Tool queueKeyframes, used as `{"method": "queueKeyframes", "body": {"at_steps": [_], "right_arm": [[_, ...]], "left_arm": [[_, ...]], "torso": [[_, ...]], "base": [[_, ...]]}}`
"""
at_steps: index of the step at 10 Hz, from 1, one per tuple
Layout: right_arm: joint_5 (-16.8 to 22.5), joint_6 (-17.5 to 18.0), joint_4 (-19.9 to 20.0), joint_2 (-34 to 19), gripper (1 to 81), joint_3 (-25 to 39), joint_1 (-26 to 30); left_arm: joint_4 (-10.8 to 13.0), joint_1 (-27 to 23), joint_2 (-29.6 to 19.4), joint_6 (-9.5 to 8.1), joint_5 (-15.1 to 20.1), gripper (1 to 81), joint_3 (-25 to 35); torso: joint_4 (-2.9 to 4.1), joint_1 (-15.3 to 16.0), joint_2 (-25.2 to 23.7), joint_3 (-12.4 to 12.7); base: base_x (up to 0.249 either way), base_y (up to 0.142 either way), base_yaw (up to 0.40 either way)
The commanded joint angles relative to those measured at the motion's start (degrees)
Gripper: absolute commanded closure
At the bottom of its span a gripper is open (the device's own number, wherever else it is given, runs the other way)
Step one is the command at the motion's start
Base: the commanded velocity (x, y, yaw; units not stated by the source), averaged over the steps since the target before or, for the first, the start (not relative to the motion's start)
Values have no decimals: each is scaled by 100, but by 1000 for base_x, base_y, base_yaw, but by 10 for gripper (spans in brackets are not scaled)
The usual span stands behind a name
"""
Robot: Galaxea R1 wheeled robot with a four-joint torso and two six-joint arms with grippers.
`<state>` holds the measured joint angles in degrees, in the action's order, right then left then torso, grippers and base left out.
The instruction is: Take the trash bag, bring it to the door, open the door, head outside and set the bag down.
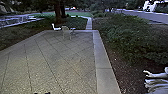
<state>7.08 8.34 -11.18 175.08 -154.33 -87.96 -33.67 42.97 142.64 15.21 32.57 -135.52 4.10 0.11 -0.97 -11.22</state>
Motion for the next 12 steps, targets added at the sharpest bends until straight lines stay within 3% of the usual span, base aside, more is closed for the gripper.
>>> {"method": "queueKeyframes", "body": {"at_steps": [1,3,4,6,8,10,12], "right_arm": [[399,-43,-25,91,10,124,80],[399,-43,-16,91,10,115,71],[399,-43,-16,91,10,106,71],[268,-34,-16,83,10,106,71],[267,-34,-16,73,10,97,71],[259,-16,-16,73,10,97,89],[-31,10,-7,56,10,62,54]], "left_arm": [[36,504,678,561,294,10,-572],[27,1103,1311,1133,206,10,-1248],[18,1376,1513,1335,83,10,-1416],[27,1771,1759,1598,-75,10,-1486],[36,2237,1962,1836,-287,10,-1486],[36,2789,2267,2185,-671,10,-1486],[36,3230,2463,2363,-1016,10,-1486]], "torso": [[0,0,0,400],[0,2,2,543],[0,2,2,676],[0,2,2,974],[0,-6,-2,806],[0,-9,-5,859],[0,-11,-5,857]], "base": [[0,0,0],[0,0,0],[0,0,0],[0,0,0],[0,0,0],[0,0,0],[0,0,0]]}}
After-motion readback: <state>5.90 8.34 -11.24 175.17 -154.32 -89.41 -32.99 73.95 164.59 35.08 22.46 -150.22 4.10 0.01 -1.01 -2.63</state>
